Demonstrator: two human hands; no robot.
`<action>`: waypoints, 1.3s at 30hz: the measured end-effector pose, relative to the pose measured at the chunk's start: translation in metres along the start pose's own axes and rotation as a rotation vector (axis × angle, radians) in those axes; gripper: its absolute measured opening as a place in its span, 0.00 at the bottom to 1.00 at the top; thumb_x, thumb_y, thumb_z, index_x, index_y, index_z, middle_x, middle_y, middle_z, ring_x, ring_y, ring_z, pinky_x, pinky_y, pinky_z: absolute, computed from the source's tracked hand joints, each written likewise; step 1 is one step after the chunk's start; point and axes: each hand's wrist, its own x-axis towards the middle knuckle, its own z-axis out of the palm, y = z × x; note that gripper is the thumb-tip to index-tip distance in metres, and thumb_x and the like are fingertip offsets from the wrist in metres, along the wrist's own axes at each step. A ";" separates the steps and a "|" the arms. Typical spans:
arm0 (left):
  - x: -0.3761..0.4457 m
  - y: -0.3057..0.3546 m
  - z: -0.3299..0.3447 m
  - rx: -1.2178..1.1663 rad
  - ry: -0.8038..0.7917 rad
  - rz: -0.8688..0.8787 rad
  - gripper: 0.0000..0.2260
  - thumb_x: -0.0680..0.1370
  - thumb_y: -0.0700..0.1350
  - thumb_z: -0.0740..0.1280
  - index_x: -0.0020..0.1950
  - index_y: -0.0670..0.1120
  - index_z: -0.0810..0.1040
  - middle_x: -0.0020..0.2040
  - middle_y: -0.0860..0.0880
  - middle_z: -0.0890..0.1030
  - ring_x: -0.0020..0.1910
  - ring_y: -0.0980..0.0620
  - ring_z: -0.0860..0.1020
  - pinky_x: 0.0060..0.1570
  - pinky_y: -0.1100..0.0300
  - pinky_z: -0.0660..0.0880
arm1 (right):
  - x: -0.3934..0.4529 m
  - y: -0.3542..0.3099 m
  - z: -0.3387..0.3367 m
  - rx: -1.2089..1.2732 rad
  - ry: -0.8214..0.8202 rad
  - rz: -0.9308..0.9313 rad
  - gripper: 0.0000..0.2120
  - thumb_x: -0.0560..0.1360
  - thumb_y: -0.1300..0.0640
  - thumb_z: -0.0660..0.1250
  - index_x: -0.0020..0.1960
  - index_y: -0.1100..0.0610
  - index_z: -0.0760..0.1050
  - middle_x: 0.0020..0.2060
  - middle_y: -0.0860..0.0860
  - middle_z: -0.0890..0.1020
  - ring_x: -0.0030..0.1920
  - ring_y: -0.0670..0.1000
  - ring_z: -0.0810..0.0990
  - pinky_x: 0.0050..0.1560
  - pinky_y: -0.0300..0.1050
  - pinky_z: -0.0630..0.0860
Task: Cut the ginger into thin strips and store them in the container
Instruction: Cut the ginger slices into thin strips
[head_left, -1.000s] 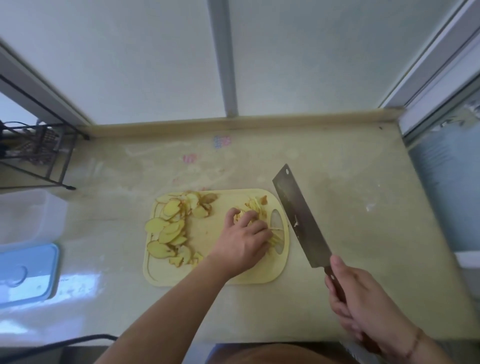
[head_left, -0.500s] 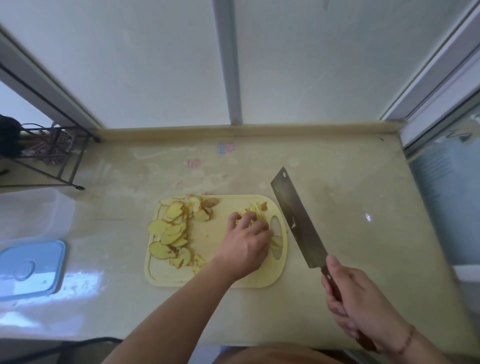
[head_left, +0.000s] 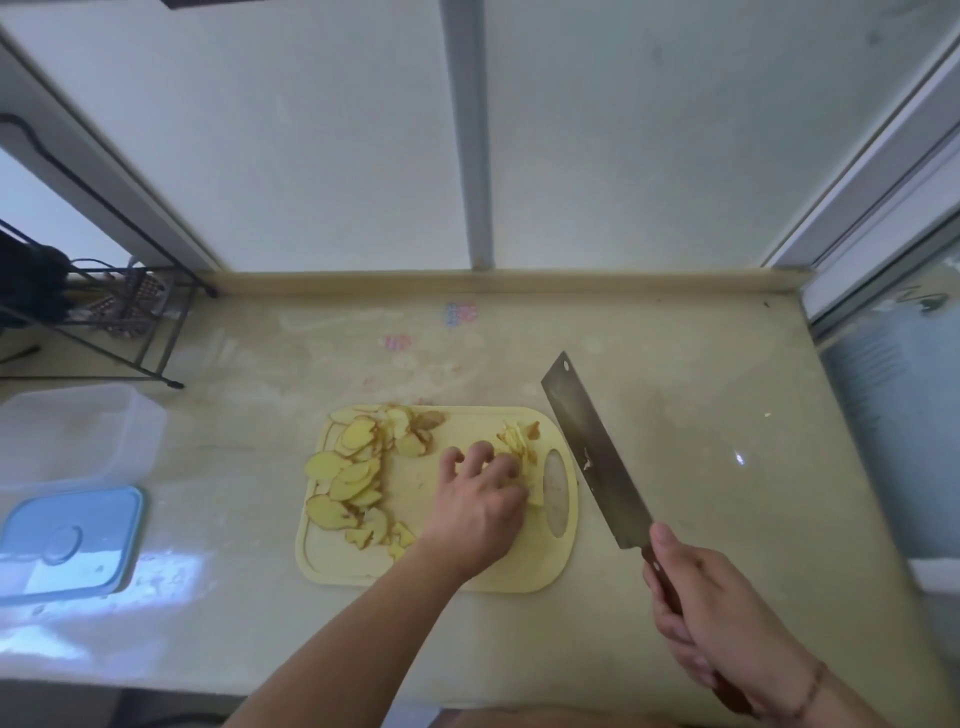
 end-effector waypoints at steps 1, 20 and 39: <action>-0.002 0.000 -0.001 -0.016 0.017 -0.060 0.02 0.72 0.48 0.74 0.43 0.52 0.85 0.52 0.52 0.80 0.57 0.44 0.70 0.55 0.48 0.62 | 0.001 -0.001 0.002 -0.006 -0.006 -0.001 0.30 0.70 0.31 0.56 0.36 0.60 0.66 0.23 0.54 0.64 0.20 0.50 0.60 0.23 0.38 0.62; -0.053 -0.116 -0.041 -0.259 0.093 -0.539 0.16 0.73 0.50 0.63 0.57 0.49 0.84 0.58 0.49 0.81 0.60 0.43 0.73 0.57 0.47 0.68 | 0.019 0.032 0.053 -0.275 -0.316 0.117 0.25 0.76 0.35 0.56 0.37 0.57 0.70 0.25 0.52 0.66 0.24 0.50 0.62 0.24 0.40 0.60; -0.014 -0.105 -0.040 -0.107 -0.236 -0.316 0.13 0.79 0.45 0.67 0.64 0.51 0.80 0.68 0.50 0.76 0.68 0.40 0.69 0.64 0.41 0.61 | 0.102 -0.031 -0.022 -0.690 -0.364 0.227 0.27 0.77 0.32 0.55 0.38 0.55 0.67 0.24 0.50 0.65 0.21 0.49 0.61 0.21 0.38 0.58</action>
